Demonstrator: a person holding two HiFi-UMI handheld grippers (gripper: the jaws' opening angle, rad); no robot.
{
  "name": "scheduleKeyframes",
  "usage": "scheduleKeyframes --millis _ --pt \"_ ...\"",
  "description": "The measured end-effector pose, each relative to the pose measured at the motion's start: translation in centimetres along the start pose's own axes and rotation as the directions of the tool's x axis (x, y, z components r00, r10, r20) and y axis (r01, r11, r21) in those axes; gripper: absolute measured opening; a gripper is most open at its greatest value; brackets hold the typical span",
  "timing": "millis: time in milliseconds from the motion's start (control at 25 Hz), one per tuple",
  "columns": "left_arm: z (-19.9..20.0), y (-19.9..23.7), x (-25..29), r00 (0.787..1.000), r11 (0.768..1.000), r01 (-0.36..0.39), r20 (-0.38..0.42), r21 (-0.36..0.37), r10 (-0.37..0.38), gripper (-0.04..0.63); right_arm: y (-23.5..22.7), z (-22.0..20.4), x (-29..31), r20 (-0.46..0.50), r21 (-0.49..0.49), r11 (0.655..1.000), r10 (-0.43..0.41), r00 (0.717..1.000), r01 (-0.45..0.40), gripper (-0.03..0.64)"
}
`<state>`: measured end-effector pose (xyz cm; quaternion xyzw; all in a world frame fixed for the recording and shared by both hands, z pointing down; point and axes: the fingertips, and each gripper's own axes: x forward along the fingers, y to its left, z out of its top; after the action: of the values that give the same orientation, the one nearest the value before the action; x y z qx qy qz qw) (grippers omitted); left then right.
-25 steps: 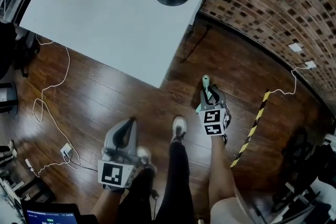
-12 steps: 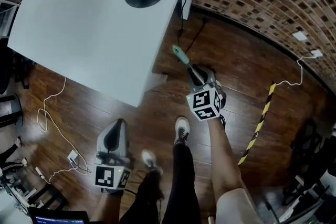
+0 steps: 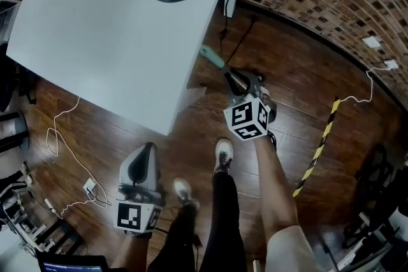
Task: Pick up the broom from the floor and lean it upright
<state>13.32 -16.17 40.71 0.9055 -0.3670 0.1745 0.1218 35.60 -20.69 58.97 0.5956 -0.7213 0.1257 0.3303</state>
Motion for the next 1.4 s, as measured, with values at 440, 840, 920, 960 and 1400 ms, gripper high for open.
scheduleKeyframes --millis 440,840,920,960,1400 --pt "-0.5 0.3 0.4 1.000 1.000 0.010 0.001 -0.013 -0.010 0.002 -0.9 0.3 1.6 -0.026 -0.103 0.994 -0.022 0.999 0.019 0.120" --pt "-0.9 1.3 0.5 1.000 1.000 -0.018 -0.005 -0.023 0.017 0.002 -2.5 0.4 2.1 -0.029 -0.079 0.996 -0.045 0.999 0.042 0.121" --pt "-1.0 1.4 0.6 1.000 0.999 -0.024 -0.011 -0.024 0.023 0.002 -2.7 0.4 2.2 -0.034 -0.078 0.996 -0.044 0.998 0.041 0.121" --pt "-0.9 1.4 0.7 1.000 0.999 -0.024 -0.009 -0.025 0.024 0.002 -2.8 0.4 2.2 -0.035 -0.077 0.996 -0.045 0.998 0.042 0.121" --pt "-0.2 1.3 1.0 1.000 0.998 -0.020 0.014 -0.059 0.021 0.002 -3.7 0.3 2.5 -0.023 0.061 0.997 -0.050 0.999 0.051 0.115"
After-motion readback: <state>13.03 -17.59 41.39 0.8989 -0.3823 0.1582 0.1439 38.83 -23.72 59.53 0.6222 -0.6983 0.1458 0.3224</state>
